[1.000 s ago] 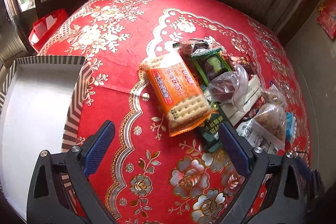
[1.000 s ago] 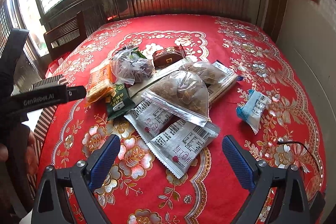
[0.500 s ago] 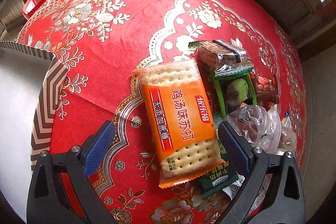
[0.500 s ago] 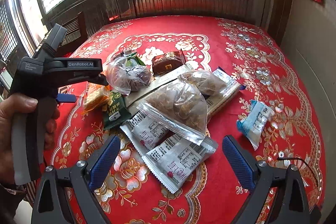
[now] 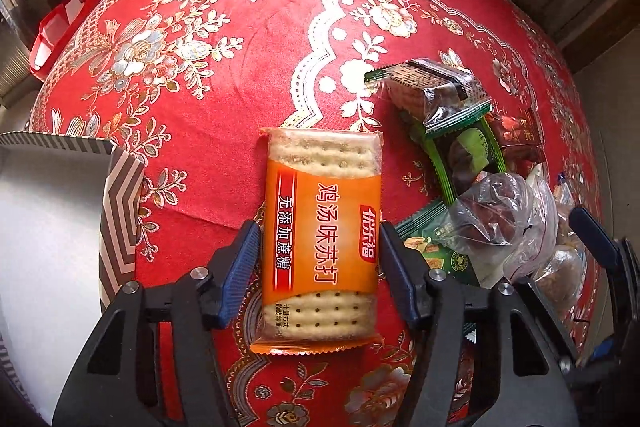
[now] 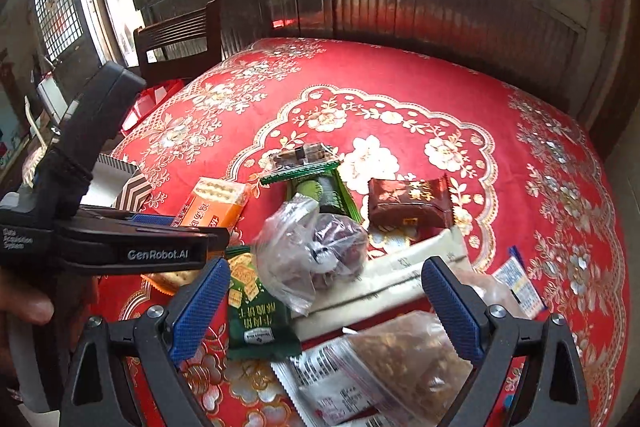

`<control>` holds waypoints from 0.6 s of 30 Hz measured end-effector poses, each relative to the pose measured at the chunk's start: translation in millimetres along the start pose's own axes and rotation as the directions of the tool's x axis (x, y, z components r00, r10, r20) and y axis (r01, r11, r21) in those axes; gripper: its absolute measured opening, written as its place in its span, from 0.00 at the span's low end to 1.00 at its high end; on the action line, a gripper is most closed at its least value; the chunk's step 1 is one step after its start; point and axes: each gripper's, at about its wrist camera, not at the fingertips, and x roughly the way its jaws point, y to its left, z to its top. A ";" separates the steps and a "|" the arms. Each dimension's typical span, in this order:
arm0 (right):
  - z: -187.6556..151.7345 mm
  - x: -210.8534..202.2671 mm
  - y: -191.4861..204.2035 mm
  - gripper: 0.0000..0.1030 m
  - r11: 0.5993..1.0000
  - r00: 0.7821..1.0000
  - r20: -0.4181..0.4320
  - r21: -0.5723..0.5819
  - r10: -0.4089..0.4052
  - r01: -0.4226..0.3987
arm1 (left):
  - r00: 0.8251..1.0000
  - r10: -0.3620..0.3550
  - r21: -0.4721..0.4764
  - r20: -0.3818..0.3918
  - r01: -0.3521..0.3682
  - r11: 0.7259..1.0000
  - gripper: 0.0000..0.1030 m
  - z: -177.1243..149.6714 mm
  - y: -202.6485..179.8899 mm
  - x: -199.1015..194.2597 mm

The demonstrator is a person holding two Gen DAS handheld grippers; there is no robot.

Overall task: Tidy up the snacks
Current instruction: 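Grasp the orange cracker pack with the left gripper, then carry the cracker pack to the tray while the right gripper grasps the clear candy bag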

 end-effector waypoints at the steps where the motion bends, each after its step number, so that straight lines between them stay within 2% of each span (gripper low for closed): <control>1: 2.8 7.3 1.3 0.88 1.000 1.000 -0.008 -0.003 0.003 -0.003 | 1.000 -0.001 0.006 0.000 0.001 1.000 0.58 -0.6 -0.1 -0.1; 4: 7.5 28.4 0.7 0.73 1.000 0.999 -0.046 0.009 0.015 -0.014 | 1.000 0.010 0.026 0.005 -0.011 1.000 0.58 -3.1 0.3 -1.2; 6: 6.8 39.9 -2.5 0.59 0.999 0.997 -0.073 0.032 0.037 -0.034 | 0.999 0.032 0.042 0.008 -0.032 0.999 0.59 -5.5 -2.4 -1.0; 7: 5.3 44.5 -4.2 0.58 0.998 0.995 -0.087 0.043 0.049 -0.045 | 0.999 0.041 0.054 0.011 -0.042 0.998 0.59 -6.7 -4.1 -0.7; 9: 1.5 44.2 -5.7 0.50 0.998 0.996 -0.068 0.044 0.057 -0.054 | 0.998 0.057 0.083 0.024 -0.059 0.995 0.59 -9.5 -8.2 0.4; 12: -1.4 39.0 -6.9 0.46 0.997 0.997 -0.043 0.048 0.060 -0.058 | 0.996 0.073 0.099 0.044 -0.077 0.992 0.57 -12.2 -10.9 1.4; 13: -1.8 35.9 -7.1 0.45 0.997 0.998 -0.031 0.052 0.061 -0.059 | 0.995 0.081 0.102 0.055 -0.086 0.991 0.52 -12.4 -11.5 1.6; 18: -5.0 15.0 -7.1 0.41 0.997 0.998 0.008 0.053 0.059 -0.059 | 0.997 0.062 0.091 0.054 -0.066 0.994 0.52 -15.0 -8.1 -1.2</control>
